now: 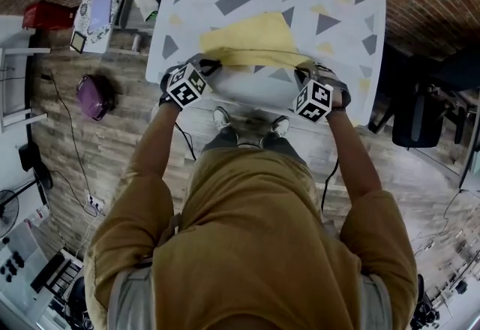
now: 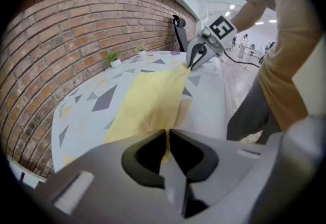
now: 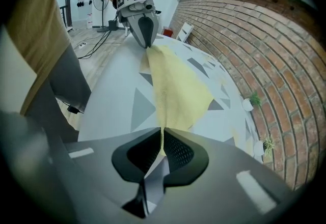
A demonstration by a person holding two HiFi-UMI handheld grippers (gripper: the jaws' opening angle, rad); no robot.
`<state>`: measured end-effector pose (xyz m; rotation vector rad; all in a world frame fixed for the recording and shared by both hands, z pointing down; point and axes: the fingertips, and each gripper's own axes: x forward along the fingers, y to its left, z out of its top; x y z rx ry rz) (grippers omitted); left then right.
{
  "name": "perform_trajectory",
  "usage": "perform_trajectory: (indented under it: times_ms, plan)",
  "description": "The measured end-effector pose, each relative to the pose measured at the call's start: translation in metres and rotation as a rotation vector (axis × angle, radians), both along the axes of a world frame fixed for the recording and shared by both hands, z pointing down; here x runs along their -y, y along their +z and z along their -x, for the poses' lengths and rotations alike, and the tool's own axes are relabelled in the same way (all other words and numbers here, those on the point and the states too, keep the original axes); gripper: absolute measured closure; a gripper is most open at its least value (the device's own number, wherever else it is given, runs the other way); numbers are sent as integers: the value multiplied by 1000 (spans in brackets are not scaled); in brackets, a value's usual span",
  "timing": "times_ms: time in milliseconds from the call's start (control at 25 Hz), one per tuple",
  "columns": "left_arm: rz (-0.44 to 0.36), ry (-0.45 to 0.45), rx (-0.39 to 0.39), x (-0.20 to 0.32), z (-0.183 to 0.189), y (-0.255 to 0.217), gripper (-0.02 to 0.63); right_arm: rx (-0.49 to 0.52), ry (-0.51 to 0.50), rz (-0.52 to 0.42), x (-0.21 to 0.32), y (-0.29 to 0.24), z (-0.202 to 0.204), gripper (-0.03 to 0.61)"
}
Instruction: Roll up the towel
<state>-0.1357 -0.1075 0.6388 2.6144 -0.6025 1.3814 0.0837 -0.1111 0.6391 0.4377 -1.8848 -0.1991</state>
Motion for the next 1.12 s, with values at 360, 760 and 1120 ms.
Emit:
perform_trajectory:
  times_ms: [360,760,1120]
  plan:
    - [128,8,-56,-27,1,-18,529,50,25,70,-23,-20,-6,559]
    - [352,4,-128,-2,7,-25,529,123,73,198,-6,-33,-3,560]
    - [455,-43,-154,30,8,-18,529,132,135,265,23,-21,-7,558]
